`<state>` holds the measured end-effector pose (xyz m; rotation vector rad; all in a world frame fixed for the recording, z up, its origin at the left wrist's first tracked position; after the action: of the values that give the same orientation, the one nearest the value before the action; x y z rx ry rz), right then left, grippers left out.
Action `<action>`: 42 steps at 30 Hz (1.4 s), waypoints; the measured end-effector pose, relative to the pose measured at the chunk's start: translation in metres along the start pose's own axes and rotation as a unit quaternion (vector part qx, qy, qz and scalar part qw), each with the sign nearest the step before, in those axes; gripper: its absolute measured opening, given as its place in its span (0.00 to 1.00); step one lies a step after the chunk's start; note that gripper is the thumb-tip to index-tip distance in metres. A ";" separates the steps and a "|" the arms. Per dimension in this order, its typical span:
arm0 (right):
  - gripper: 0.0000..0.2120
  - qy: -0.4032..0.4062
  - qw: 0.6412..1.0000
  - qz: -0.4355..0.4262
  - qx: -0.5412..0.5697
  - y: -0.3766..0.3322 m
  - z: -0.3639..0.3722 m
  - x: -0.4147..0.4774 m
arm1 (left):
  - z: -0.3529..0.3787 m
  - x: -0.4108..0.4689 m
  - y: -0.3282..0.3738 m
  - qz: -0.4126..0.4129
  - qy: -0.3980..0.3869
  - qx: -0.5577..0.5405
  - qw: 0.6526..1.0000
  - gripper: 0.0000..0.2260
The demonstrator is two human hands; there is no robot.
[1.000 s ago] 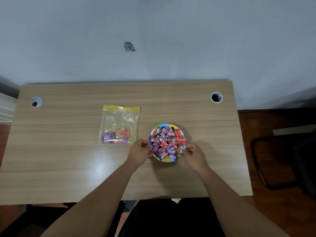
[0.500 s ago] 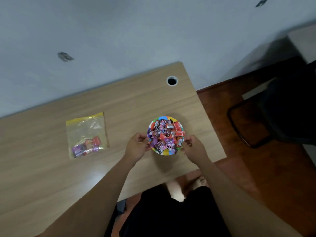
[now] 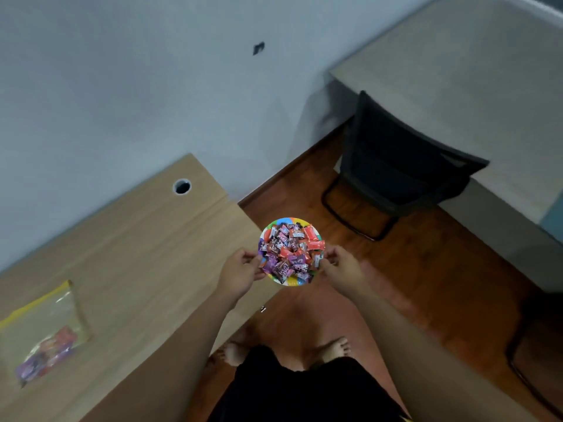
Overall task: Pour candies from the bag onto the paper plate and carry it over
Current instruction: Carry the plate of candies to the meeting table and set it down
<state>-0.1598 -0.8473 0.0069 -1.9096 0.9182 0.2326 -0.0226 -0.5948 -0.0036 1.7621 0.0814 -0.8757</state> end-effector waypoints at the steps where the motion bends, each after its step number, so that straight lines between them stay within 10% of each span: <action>1: 0.03 0.006 1.000 0.010 0.003 0.013 -0.020 0.000 | 0.023 0.000 0.006 0.004 -0.007 0.007 1.000 0.04; 42: 0.05 0.360 0.873 0.220 0.245 0.415 -0.606 -0.022 | 0.826 0.078 0.208 0.036 -0.387 0.225 0.894 0.06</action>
<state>-0.5888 -1.4424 0.0446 -1.2752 1.7225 -0.4558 -0.2953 -1.4053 0.0226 1.6765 -0.7591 -1.5696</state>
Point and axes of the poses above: each hand's wrist, its own x-axis towards the middle knuckle, its own z-axis out of the palm, y = z × x, the point moved 10 cm from there along x, towards the middle knuckle, and after that the axes turned 3 degrees about -y, right-handed, at the moved point
